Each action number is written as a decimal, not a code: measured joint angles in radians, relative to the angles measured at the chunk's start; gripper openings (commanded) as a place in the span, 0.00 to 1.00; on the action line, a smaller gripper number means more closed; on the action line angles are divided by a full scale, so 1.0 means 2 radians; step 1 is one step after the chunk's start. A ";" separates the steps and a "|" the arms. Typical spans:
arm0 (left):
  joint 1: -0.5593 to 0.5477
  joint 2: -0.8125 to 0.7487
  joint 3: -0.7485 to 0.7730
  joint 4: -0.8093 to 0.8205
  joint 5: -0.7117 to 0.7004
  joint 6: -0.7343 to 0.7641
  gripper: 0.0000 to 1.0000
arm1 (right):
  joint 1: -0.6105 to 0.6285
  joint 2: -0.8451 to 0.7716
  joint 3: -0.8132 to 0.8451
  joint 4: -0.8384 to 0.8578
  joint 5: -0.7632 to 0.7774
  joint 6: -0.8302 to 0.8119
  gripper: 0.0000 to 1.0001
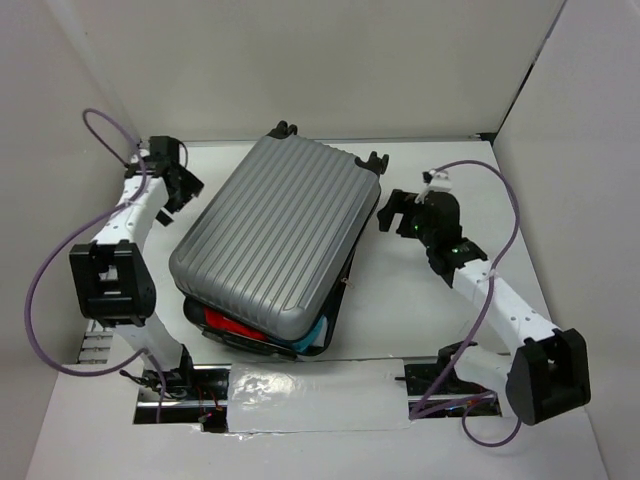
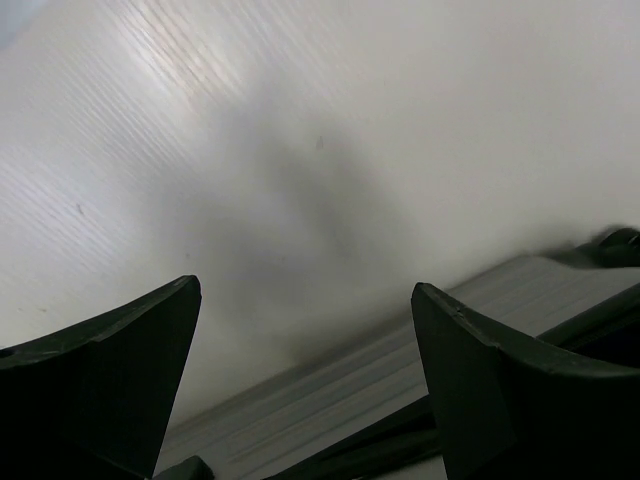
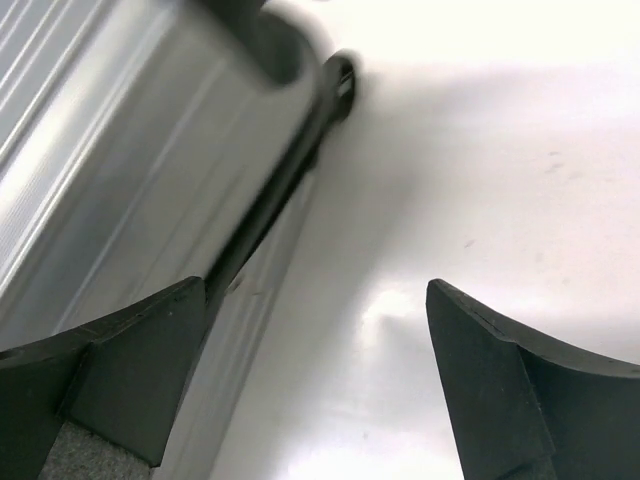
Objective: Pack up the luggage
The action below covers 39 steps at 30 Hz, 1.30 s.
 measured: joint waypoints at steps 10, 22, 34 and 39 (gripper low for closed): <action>0.034 -0.150 -0.047 -0.018 0.024 0.007 1.00 | -0.074 0.024 0.004 0.028 -0.034 0.052 0.98; 0.001 -0.306 -0.191 -0.073 0.010 -0.031 0.98 | -0.077 0.060 0.004 0.048 -0.099 0.072 0.98; 0.054 -0.229 -0.186 -0.074 -0.004 -0.043 0.70 | -0.068 0.138 0.034 0.005 -0.028 0.109 0.95; 0.084 -0.161 -0.147 -0.051 -0.005 -0.034 0.71 | -0.074 0.179 0.054 -0.011 -0.014 0.123 0.93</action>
